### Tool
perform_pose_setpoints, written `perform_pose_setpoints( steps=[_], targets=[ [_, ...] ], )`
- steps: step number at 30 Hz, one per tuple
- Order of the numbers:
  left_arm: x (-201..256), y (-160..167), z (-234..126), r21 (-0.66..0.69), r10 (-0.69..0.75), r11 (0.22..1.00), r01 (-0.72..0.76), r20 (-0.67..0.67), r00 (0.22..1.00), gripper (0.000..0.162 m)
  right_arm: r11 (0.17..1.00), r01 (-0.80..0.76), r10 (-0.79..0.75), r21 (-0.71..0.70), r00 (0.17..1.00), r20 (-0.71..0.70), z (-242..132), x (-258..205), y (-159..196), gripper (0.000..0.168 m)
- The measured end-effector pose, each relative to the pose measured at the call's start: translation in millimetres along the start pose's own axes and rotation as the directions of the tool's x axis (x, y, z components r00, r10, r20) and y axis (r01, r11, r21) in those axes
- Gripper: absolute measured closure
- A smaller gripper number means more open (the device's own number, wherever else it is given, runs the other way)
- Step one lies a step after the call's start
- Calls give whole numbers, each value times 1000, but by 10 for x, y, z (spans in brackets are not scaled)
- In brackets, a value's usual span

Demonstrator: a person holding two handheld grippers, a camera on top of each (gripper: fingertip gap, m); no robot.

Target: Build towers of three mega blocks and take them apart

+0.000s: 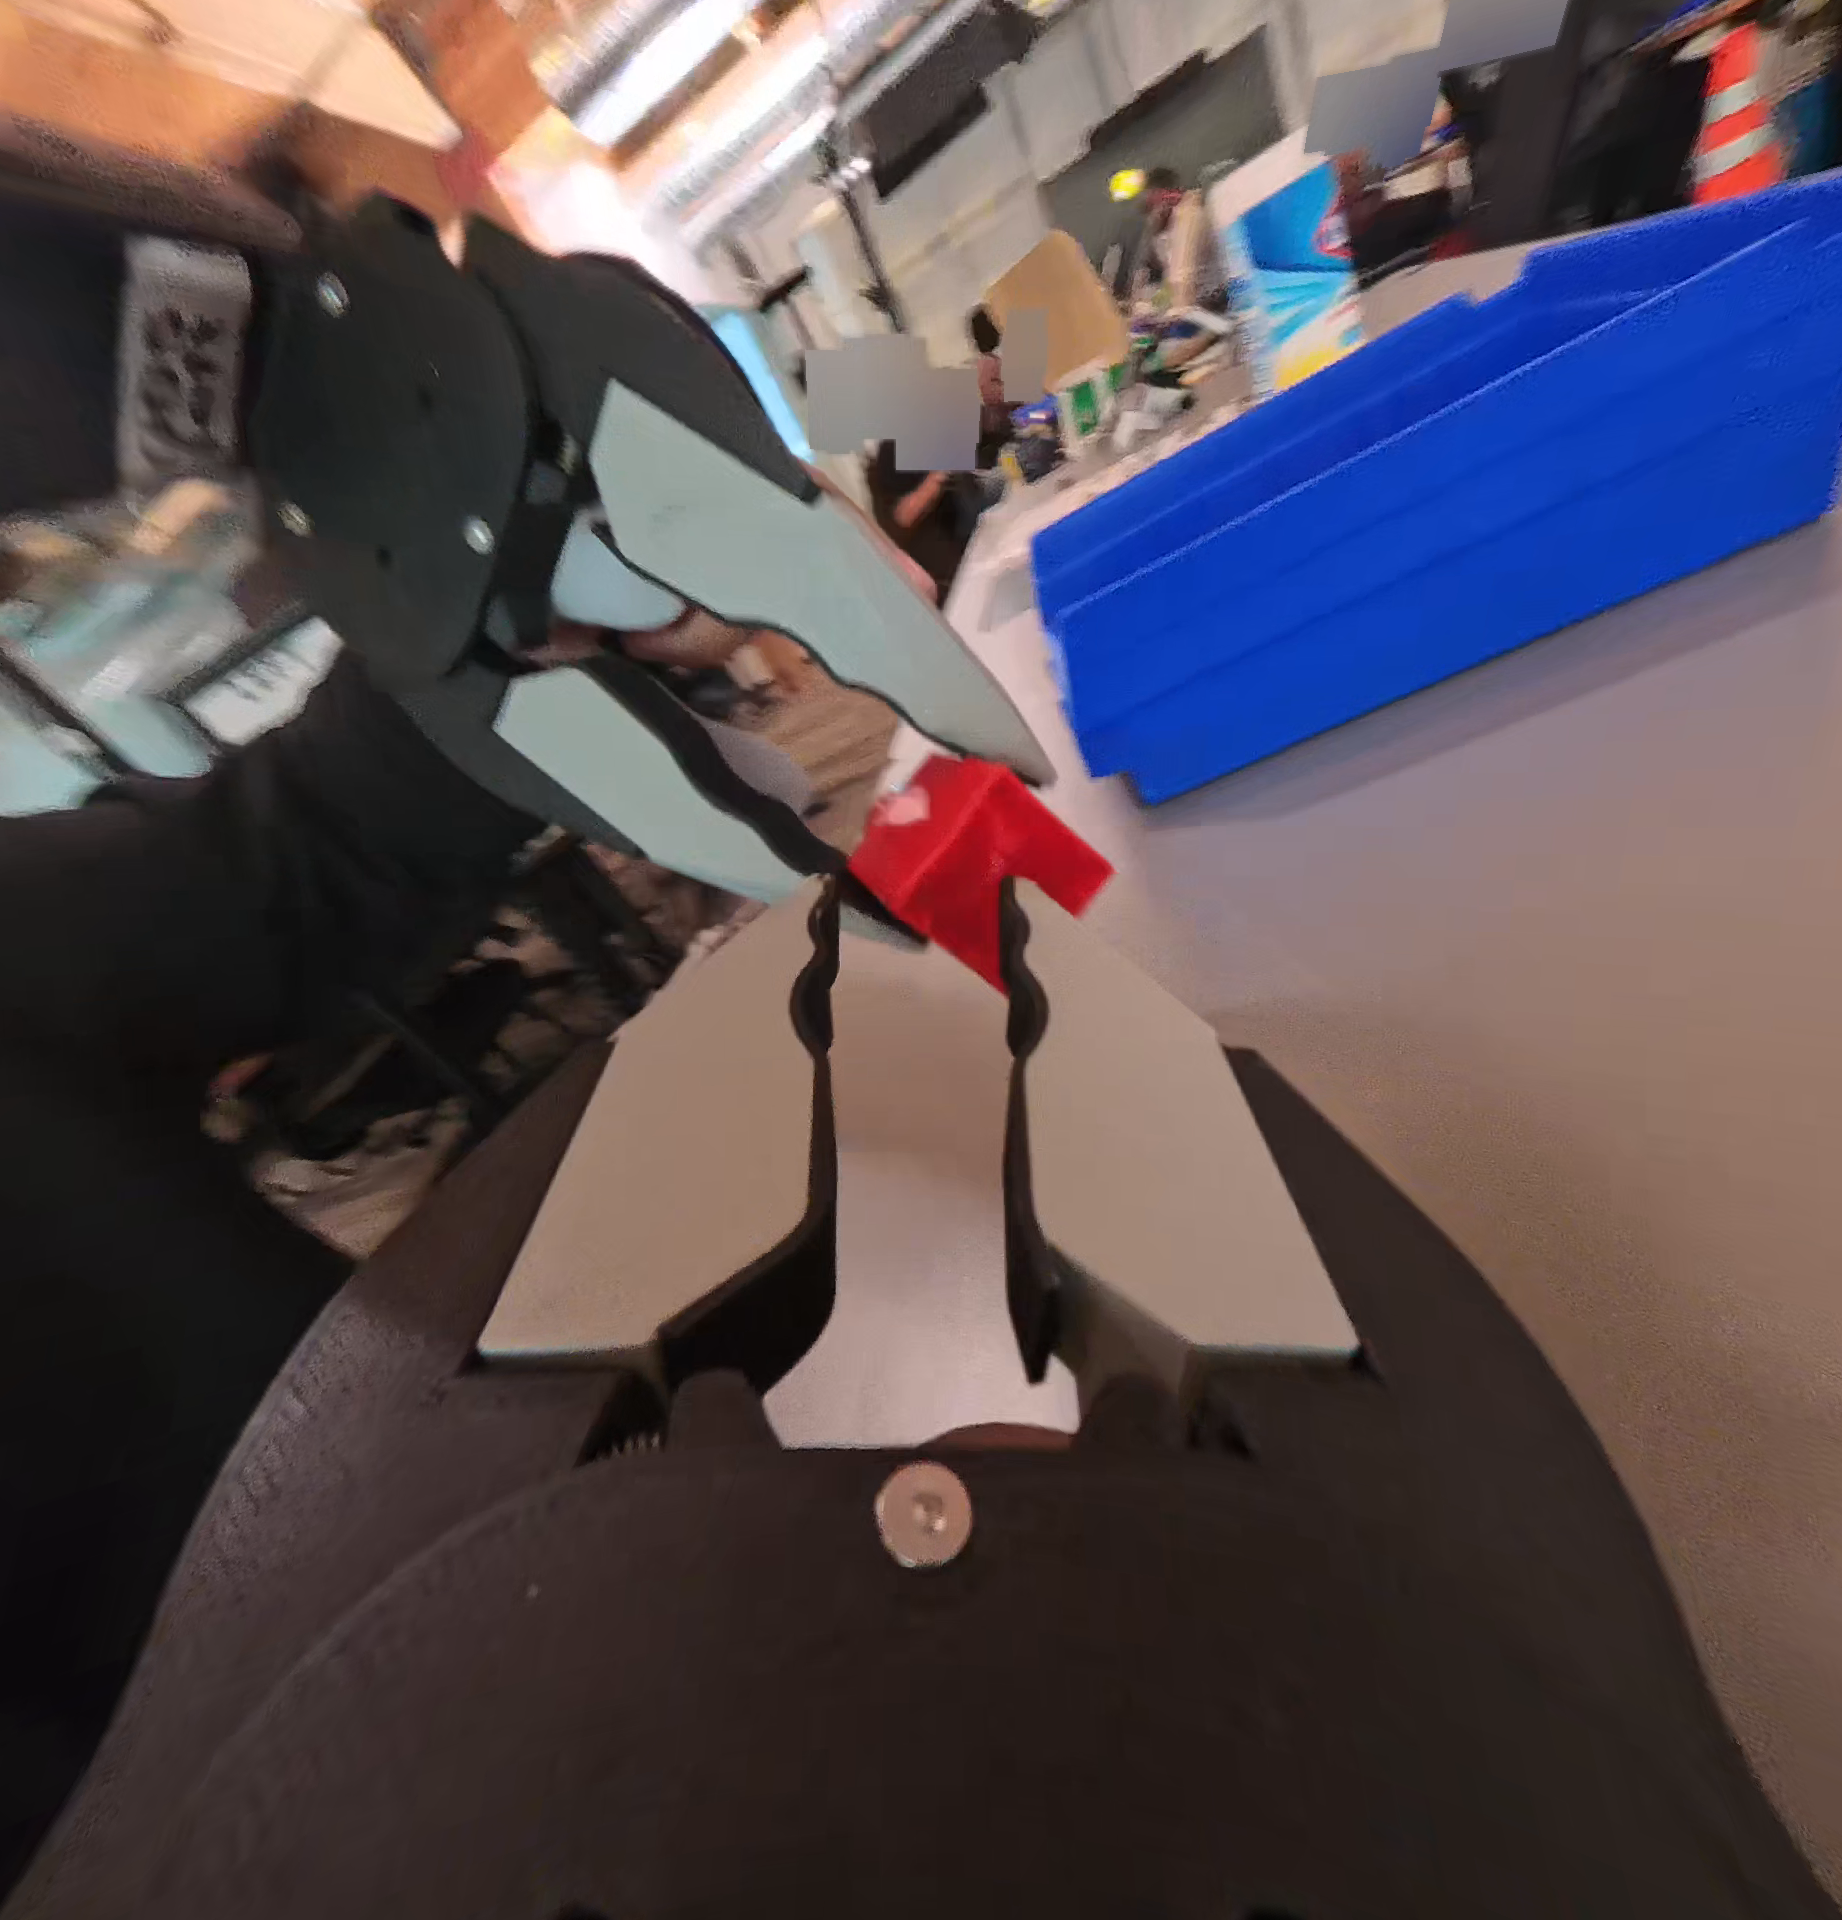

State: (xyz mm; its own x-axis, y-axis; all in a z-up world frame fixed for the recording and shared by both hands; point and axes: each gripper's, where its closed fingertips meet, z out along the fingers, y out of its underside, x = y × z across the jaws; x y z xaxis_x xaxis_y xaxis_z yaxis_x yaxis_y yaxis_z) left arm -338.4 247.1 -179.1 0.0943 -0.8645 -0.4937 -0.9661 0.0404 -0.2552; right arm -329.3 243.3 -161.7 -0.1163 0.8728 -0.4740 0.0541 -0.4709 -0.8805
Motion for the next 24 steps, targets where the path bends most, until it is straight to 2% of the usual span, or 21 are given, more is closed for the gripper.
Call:
perform_pose_setpoints(
  steps=[1,2,5,7,14,19,24],
  targets=[
    [34,-34,21,6,13,1000,-13,-8,1000,123,999,-39,38,17,998,47,0,-43,-15,144],
    [41,-56,43,5,23,1000,-23,0,1000,123,998,-65,63,21,995,76,-5,-63,-21,158],
    [-2,-75,90,-1,38,999,-38,46,998,125,995,-103,102,0,993,53,-39,29,-10,164],
    [-47,-97,96,27,-22,999,20,58,998,126,995,-103,102,13,994,38,-77,64,-35,168],
    [-180,143,174,107,-215,973,205,93,972,134,989,-94,90,112,995,40,-204,63,-222,168],
    [-180,78,156,227,-296,934,277,53,954,142,983,-131,122,132,990,74,-194,54,-216,168],
    [-227,66,71,297,-357,895,334,25,934,160,989,-113,110,97,993,33,-202,111,-148,168]
  ],
)
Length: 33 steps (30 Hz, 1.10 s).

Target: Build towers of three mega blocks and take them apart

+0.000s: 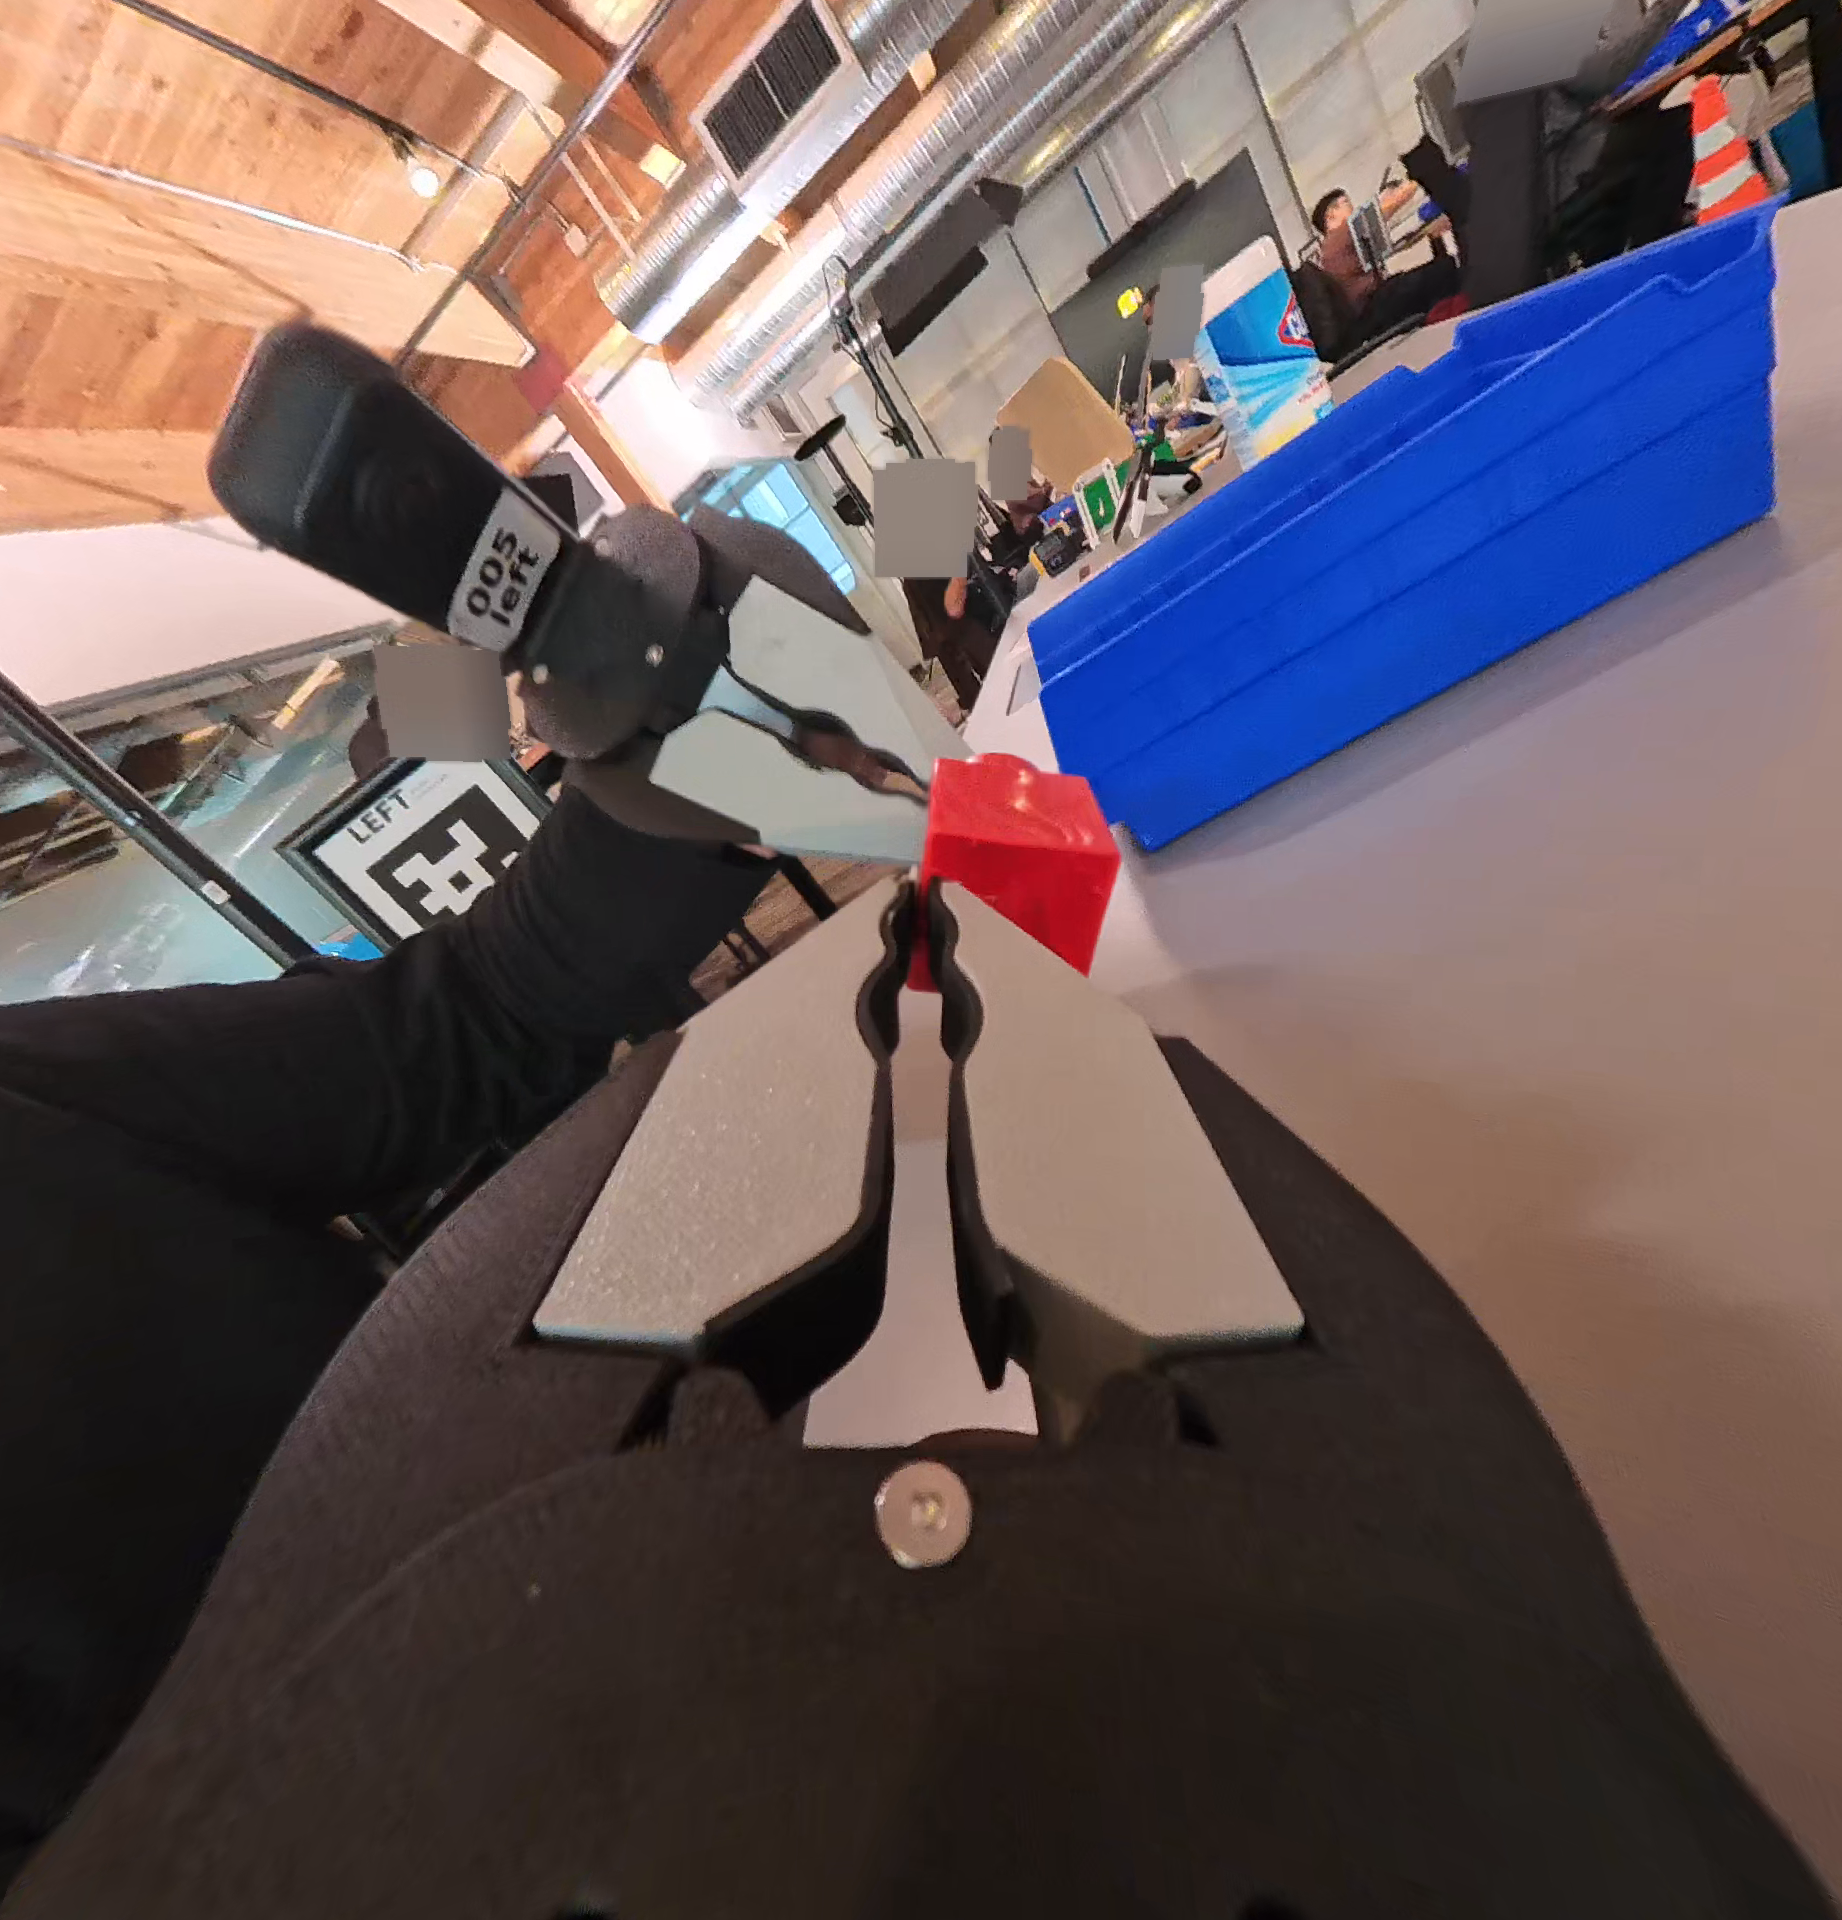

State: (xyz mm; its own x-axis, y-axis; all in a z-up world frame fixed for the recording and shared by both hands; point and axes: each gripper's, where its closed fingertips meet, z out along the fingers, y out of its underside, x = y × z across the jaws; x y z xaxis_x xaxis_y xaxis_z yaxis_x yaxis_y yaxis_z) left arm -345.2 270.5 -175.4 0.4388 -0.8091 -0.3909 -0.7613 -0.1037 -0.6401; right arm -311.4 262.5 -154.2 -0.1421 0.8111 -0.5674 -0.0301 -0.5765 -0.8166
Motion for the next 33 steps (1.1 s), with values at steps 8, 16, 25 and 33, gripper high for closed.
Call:
perform_pose_setpoints(
  steps=[8,16,25,33],
  targets=[
    [208,170,123,-20,-202,979,202,-168,965,121,999,5,-7,38,999,43,21,-89,-44,168],
    [200,-169,78,226,-371,860,458,-338,865,141,999,-5,2,47,998,70,20,-116,-42,168],
    [118,-284,39,277,-409,813,512,-354,841,138,997,-18,11,80,995,94,-25,-125,-106,168],
    [138,-324,28,323,-412,783,531,-370,833,112,994,29,-39,106,994,101,-35,-186,-145,168]
  ],
)
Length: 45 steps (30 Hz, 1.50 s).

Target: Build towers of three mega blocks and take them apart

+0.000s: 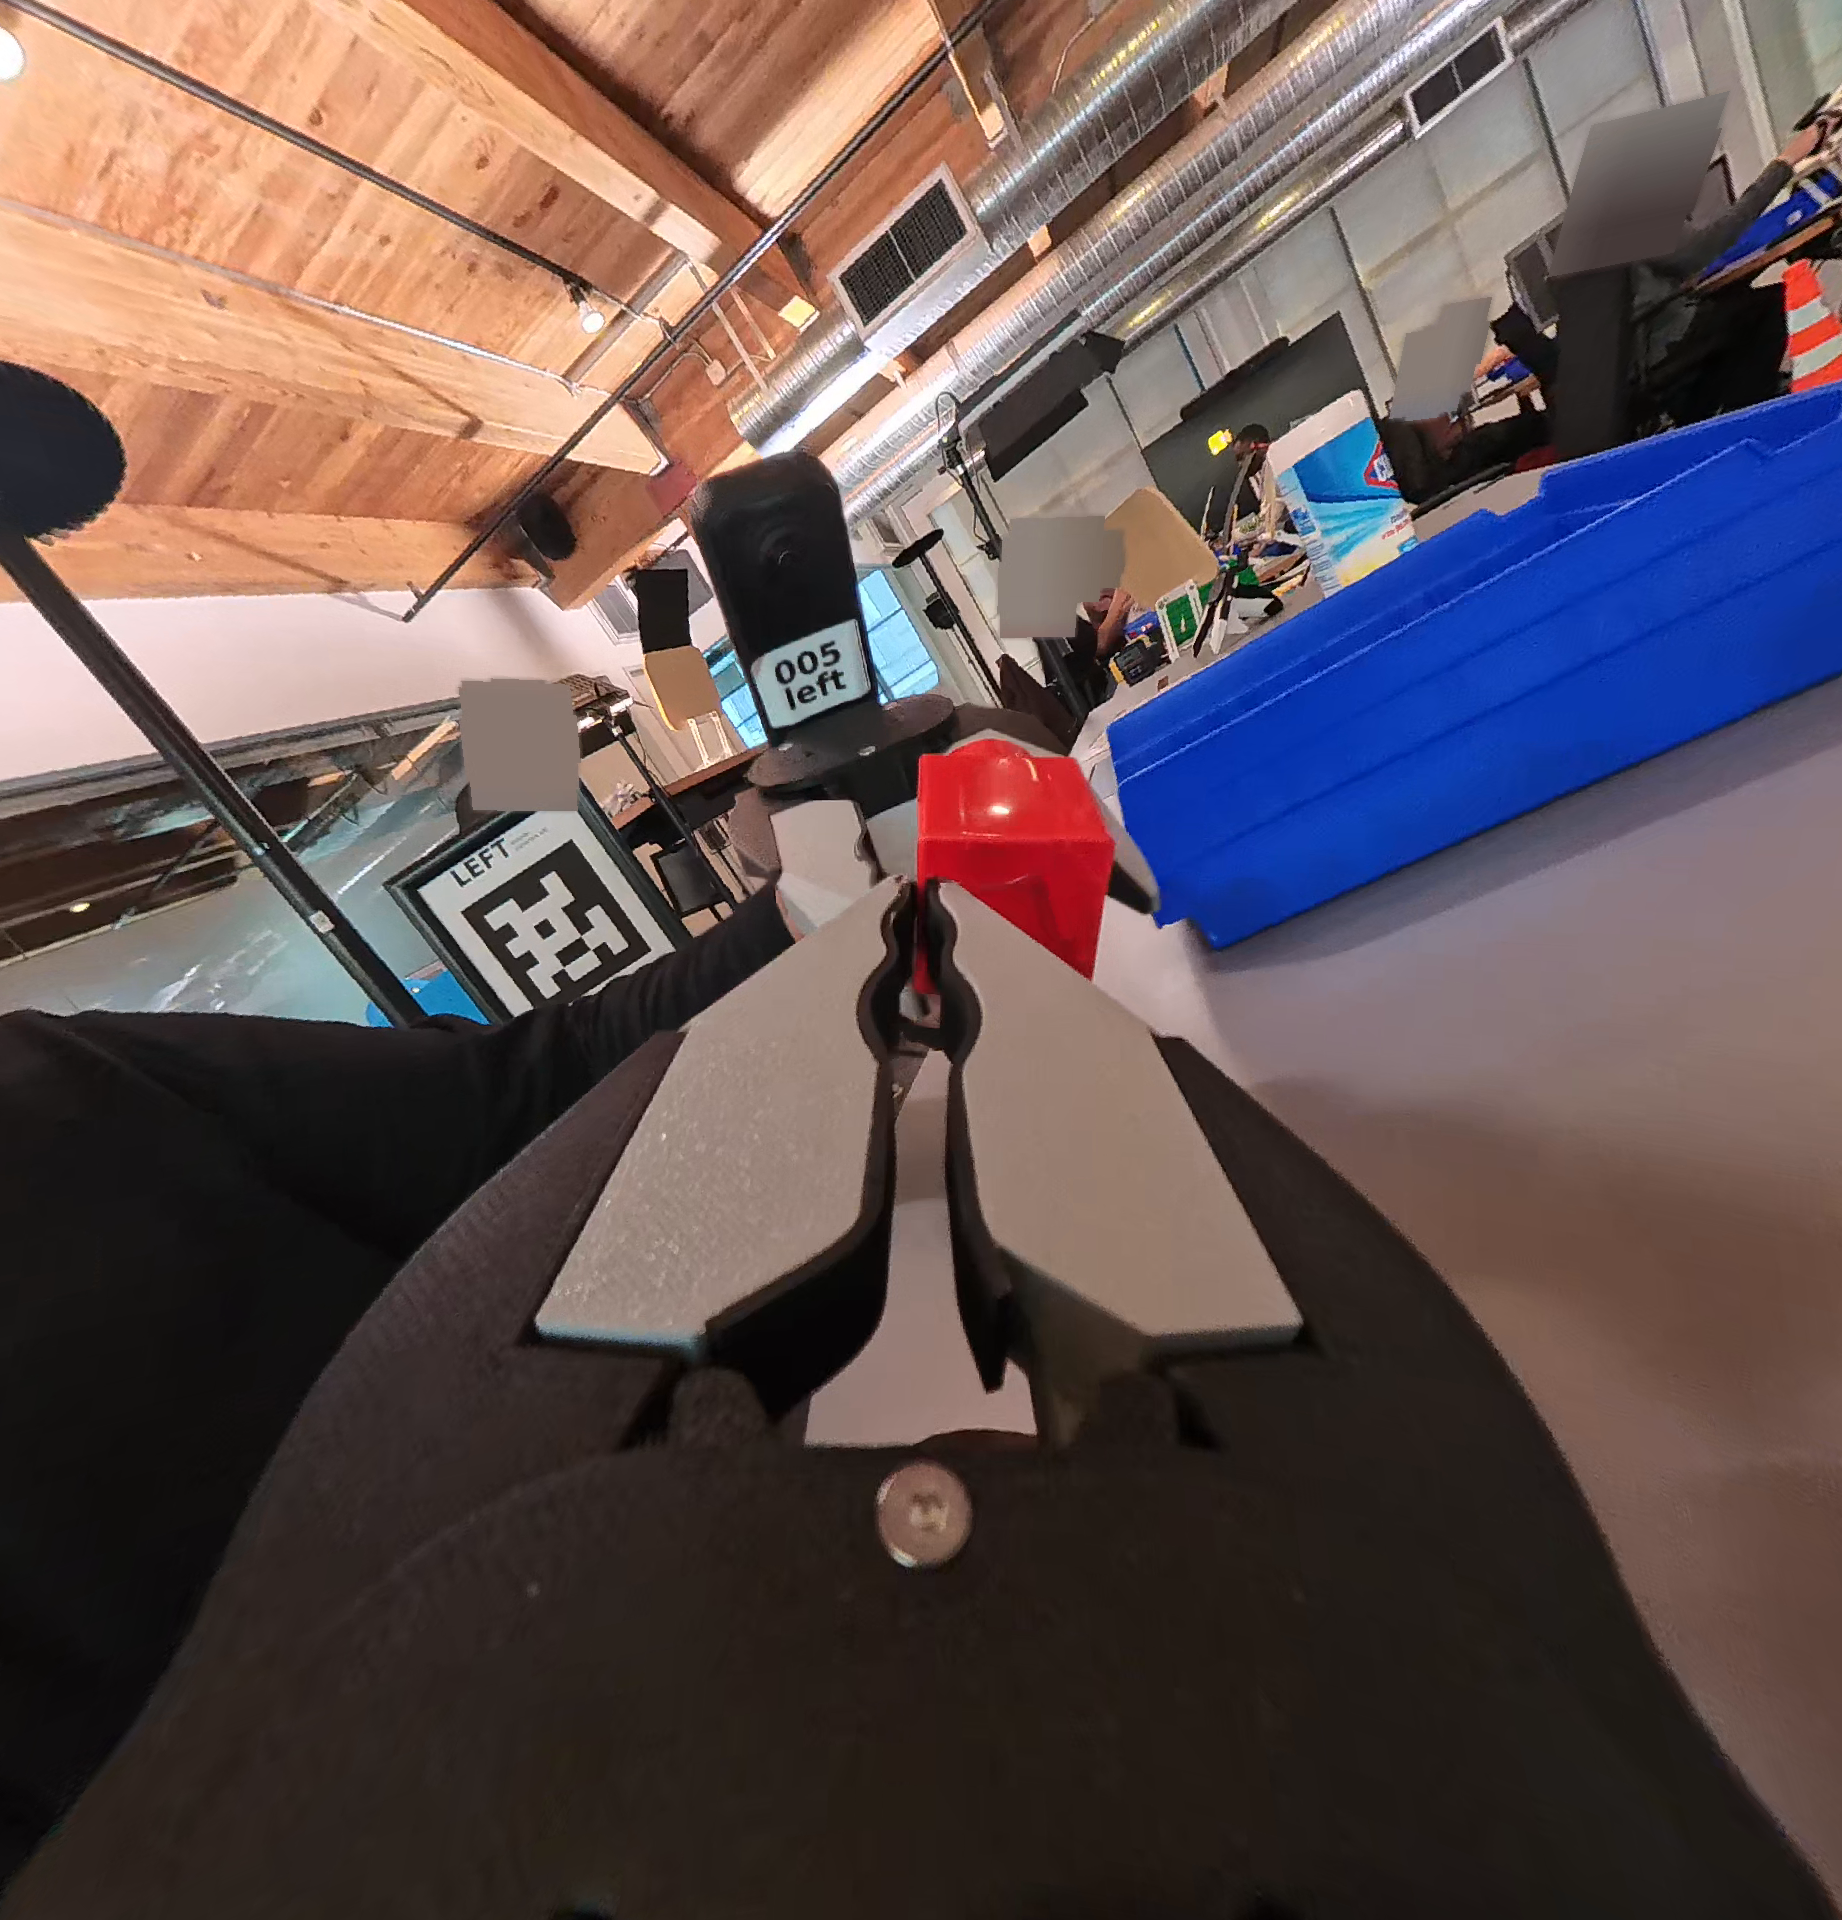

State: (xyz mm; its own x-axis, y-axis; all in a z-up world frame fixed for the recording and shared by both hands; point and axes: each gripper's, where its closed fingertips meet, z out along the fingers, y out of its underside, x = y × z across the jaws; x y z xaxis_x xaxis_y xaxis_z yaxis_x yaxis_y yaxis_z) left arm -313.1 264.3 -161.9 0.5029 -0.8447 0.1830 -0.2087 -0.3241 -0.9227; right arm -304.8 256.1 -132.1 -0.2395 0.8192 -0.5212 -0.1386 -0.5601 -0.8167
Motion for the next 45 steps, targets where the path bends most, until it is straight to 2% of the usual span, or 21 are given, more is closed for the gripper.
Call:
perform_pose_setpoints(
  steps=[4,8,11,14,16,18,22,25,28,31,32,34,37,41,45],
  targets=[
    [73,-149,-15,95,-45,994,50,-53,998,120,999,4,-3,-46,1000,15,63,-25,102,168],
    [82,-137,-20,82,-15,996,20,-61,998,126,999,-1,2,-50,1000,31,55,-38,104,168],
    [58,-76,-43,-10,40,999,-40,-37,998,127,994,46,-47,-96,999,-8,59,10,167,168],
    [-133,80,-93,-223,132,967,-123,23,991,127,982,116,-136,-147,982,-134,32,175,202,158],
    [-329,246,-117,-407,238,891,-200,44,970,127,965,154,-204,-214,951,-234,-20,334,251,164],
    [-524,412,-121,-576,320,779,-248,24,947,127,955,170,-240,-243,924,-297,-60,440,267,165],
    [-808,674,-87,-771,415,529,-356,-131,900,127,957,155,-227,-247,928,-295,-59,460,291,165],
    [-995,794,-77,-814,465,366,-451,-260,847,127,956,162,-233,-245,926,-298,-77,462,273,165],
    [-997,882,-36,-775,481,288,-562,-391,785,126,961,165,-228,-222,927,-298,-99,449,224,165],
    [-1022,930,42,-759,521,236,-607,-428,739,124,966,155,-213,-206,932,-293,-115,440,199,164],
    [-1026,951,62,-760,527,223,-610,-433,732,117,967,153,-209,-204,934,-291,-118,436,195,164],
    [-1066,954,119,-766,560,210,-607,-415,717,98,967,151,-207,-203,934,-291,-123,437,194,164],
    [-1076,880,120,-771,576,239,-591,-377,726,93,968,151,-206,-201,935,-289,-128,431,189,164],
    [-1095,551,-123,-745,572,384,-545,-272,774,94,970,150,-201,-191,936,-287,-136,422,169,163],
    [-1240,165,-643,-706,534,560,-434,-93,840,93,972,139,-189,-189,940,-285,-127,428,180,162]
  ],
)
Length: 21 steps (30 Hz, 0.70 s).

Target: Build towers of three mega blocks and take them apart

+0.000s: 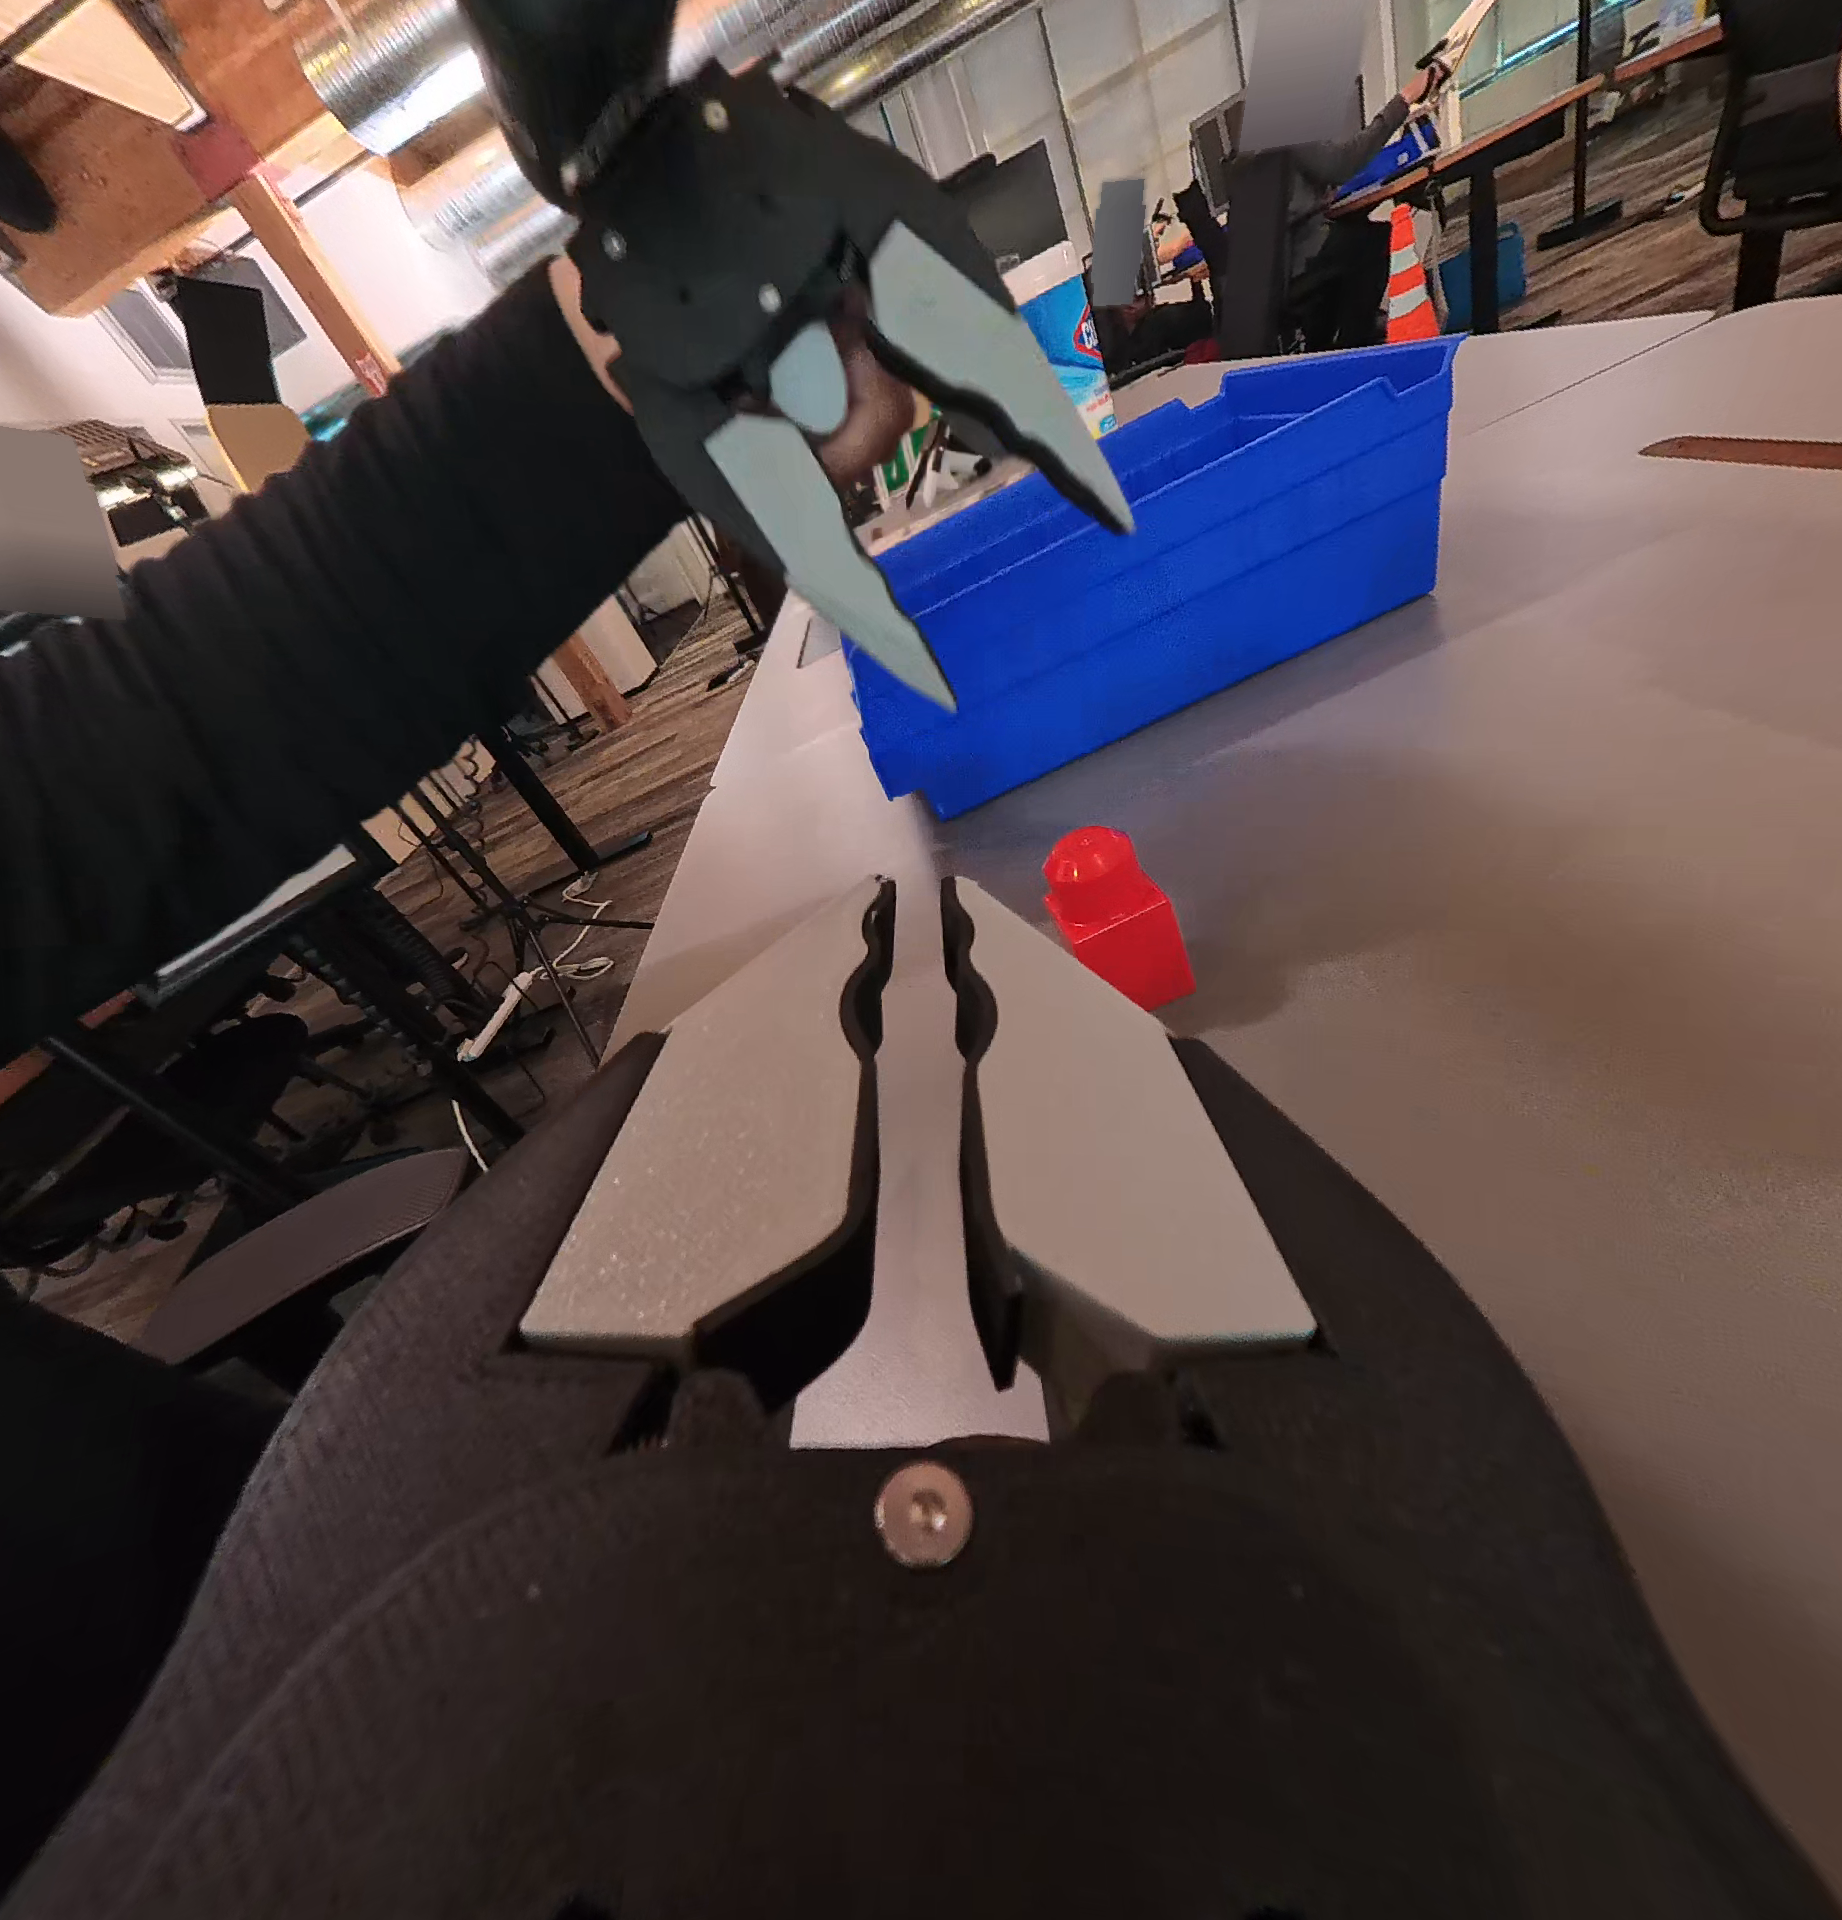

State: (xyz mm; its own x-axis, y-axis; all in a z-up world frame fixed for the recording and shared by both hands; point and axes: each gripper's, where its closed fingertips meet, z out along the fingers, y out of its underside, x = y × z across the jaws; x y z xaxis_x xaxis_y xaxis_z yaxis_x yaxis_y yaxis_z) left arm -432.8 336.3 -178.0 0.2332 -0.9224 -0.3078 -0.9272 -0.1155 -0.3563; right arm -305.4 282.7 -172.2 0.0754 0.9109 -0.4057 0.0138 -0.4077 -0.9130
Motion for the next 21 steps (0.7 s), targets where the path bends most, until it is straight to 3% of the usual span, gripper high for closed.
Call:
perform_pose_setpoints(
  steps=[7,11,15,17,21],
  targets=[
    [-460,919,-517,61,-350,937,345,213,912,94,999,14,-14,-28,1000,5,58,-35,57,162],
    [-440,1240,-585,225,-483,864,450,119,868,113,999,-2,3,-46,1000,10,78,-15,108,161],
    [-271,1608,-355,64,-352,936,346,174,920,120,999,-23,24,-44,999,29,90,-25,111,160],
    [-185,1669,-236,-24,-266,962,273,161,950,128,998,-30,32,-46,999,41,103,-41,126,159],
    [-134,1716,-31,-149,-168,972,181,98,981,128,996,-33,36,-83,999,38,136,-10,217,158]
  ],
)
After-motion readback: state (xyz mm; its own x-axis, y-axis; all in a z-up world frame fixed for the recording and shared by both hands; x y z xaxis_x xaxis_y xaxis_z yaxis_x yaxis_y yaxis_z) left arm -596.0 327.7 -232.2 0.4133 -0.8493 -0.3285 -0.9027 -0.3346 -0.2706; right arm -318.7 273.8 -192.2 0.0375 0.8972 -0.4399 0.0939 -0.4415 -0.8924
